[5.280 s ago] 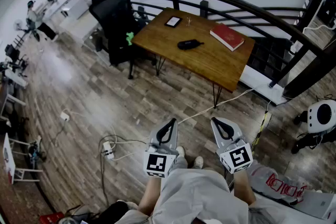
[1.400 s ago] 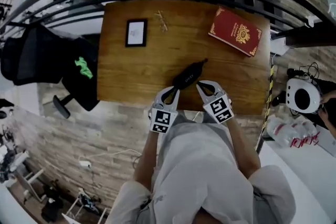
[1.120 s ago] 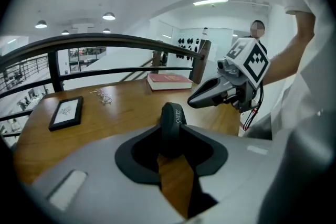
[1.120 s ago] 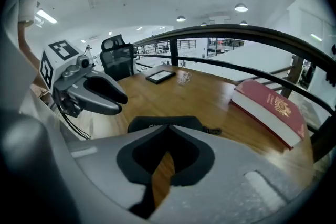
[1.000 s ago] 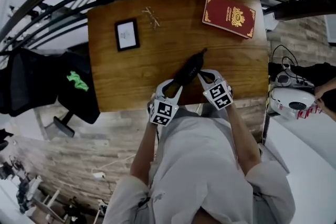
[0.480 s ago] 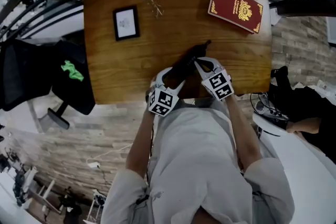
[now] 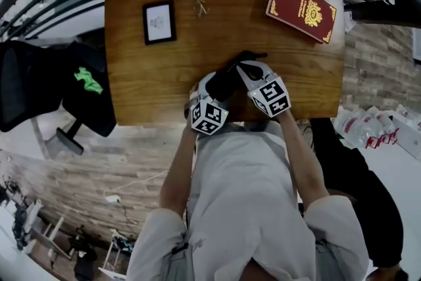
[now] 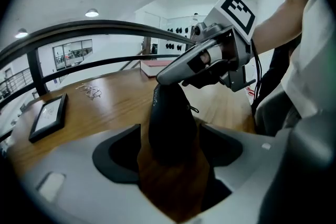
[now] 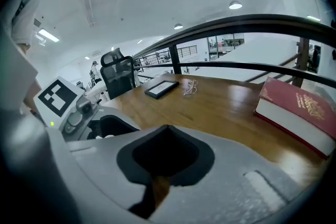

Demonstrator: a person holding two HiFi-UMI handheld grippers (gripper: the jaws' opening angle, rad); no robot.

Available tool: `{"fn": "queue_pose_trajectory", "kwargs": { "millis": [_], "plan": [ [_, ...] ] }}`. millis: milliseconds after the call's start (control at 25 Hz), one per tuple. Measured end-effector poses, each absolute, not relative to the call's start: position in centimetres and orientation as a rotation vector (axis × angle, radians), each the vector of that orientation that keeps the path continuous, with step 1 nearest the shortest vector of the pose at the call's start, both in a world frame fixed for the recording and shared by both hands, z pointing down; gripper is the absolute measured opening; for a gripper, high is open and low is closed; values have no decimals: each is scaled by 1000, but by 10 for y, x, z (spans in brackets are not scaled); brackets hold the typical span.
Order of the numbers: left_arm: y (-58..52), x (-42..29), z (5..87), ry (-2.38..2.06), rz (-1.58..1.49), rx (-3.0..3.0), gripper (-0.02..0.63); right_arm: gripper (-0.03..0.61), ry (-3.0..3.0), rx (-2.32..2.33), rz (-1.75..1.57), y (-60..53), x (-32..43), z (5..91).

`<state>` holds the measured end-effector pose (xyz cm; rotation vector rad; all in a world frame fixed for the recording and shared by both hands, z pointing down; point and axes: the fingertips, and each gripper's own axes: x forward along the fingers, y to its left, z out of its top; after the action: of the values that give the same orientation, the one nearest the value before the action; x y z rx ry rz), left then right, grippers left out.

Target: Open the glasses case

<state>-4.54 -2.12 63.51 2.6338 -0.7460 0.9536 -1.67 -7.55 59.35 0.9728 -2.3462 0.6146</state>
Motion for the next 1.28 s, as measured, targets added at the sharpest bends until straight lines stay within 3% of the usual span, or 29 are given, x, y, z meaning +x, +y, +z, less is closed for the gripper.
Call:
{"fn": "queue_pose_trajectory", "kwargs": {
  "millis": [360, 920, 1280],
  "plan": [
    [-39, -30, 645, -773, 1036, 2665, 334, 3, -2381, 986, 752, -87, -19, 592],
    [-51, -29, 610, -805, 785, 2525, 310, 5, -2354, 997, 685, -61, -1, 564],
    [-55, -32, 605, -842, 742, 2472, 308, 100, -2336, 918, 718, -36, -18, 555]
  ]
}}
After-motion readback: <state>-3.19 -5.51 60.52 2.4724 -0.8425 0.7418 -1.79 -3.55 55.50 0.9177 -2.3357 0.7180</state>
